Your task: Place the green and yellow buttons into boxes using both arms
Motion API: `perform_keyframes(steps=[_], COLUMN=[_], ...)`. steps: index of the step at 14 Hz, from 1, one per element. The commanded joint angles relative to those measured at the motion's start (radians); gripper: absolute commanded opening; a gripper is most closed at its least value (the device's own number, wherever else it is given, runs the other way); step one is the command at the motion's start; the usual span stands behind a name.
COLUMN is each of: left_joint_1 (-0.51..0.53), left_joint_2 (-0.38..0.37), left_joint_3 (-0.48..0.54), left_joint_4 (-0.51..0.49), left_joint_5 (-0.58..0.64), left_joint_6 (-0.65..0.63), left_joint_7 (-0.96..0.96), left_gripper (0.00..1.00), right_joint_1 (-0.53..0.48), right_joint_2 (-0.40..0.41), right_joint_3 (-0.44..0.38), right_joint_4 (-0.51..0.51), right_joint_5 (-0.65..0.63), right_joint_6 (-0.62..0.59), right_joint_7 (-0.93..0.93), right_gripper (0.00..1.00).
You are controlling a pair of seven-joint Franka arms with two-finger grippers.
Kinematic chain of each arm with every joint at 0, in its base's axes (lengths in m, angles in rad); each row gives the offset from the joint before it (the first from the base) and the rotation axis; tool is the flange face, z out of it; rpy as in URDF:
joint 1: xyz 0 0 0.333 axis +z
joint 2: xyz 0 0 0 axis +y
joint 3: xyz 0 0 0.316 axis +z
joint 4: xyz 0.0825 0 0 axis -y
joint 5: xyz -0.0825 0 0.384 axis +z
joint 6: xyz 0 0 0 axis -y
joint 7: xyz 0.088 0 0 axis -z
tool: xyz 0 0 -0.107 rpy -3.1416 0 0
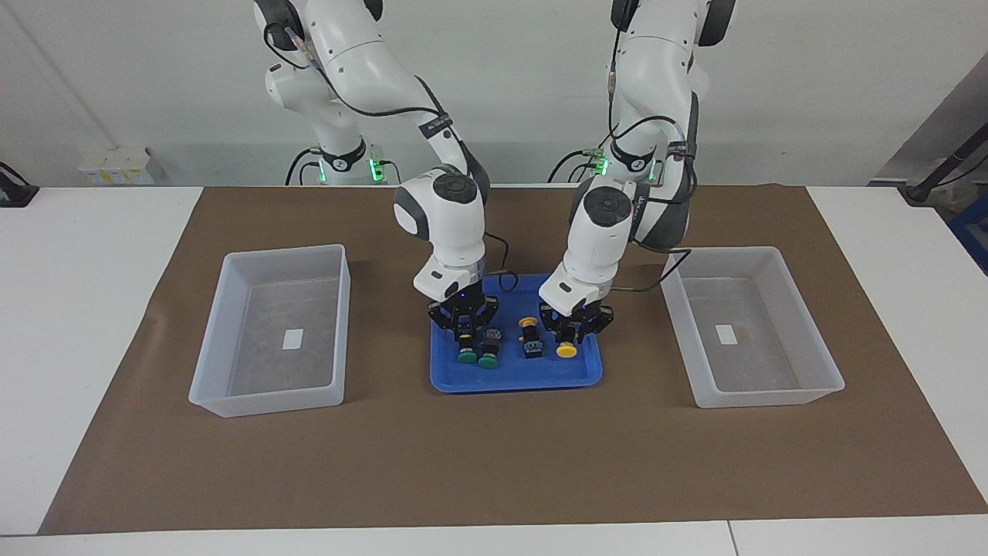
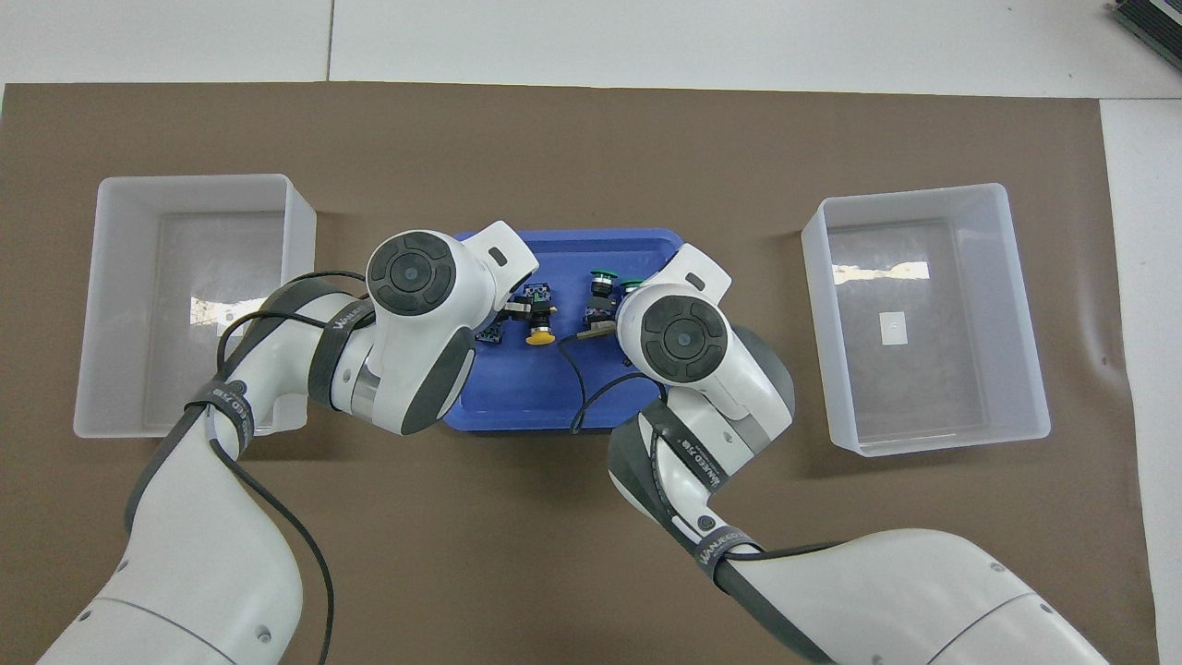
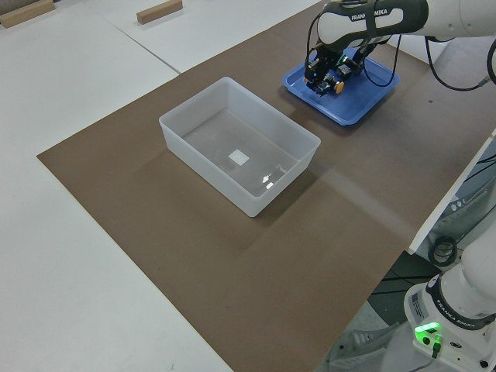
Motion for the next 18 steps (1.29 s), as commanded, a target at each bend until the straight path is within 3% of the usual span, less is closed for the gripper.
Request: perform_keyframes(steps=[1, 6, 10, 15, 18], left_joint_1=[0.038, 0.127, 0.250, 0.379, 0.407], left_joint_2=[-0.012, -0.018, -0.018, -0.018, -0.018], left_joint_3=[0.000, -0.002, -0.002, 0.007, 0.012], left_joint_4=[0.053, 0.184, 0.283, 0.294, 0.290], left_joint_5=[-0.038, -0.038, -0.062, -0.053, -0.018], left_joint_6=[-0.071, -0.248, -0.394, -0.404, -0.375], left_joint_7=[0.016, 0.063, 0.208, 0.390, 0.456], left_gripper=[0.00, 0.00, 0.00, 0.00, 0.00], right_joint_1=[-0.016, -0.093, -0.134, -0.208, -0.267], right_joint_2=[-0.027, -0.146, -0.254, -0.266, -0.266], right_joint_3=[0.003, 0.004, 0.003, 0.003, 0.003], right_joint_4=[-0.009, -0.012, -0.018, -0.032, -0.037], right_joint_5=[-0.030, -0.025, -0.024, -0.025, -0.024], right_joint_6=[0.021, -0.011, -0.140, -0.154, -0.162], right_joint_7=[0.037, 0.031, 0.026, -0.007, -0.163], right_gripper=[0.00, 0.00, 0.00, 0.00, 0.00])
